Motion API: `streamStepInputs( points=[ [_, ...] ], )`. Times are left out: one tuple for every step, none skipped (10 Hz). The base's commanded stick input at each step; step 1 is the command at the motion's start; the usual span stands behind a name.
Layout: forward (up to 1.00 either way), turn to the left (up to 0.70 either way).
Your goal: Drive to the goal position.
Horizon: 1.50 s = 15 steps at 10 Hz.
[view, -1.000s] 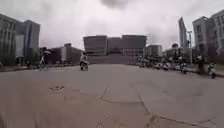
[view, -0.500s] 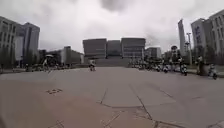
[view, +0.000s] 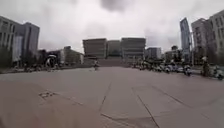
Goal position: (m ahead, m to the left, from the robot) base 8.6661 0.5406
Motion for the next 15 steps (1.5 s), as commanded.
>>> streamStepInputs(
  points=[
    [0.60, 0.01],
    [0.60, 0.01],
    [0.60, 0.01],
    [0.60, 0.01],
    [0.60, 0.01],
    [0.60, 0.01],
    [0.60, 0.01],
    [0.60, 0.01],
    [0.60, 0.01],
    [0.60, 0.01],
    [0.60, 0.01],
    [0.60, 0.01],
    [0.60, 0.01],
    [0.60, 0.01],
    [0.60, 0.01]
  ],
)
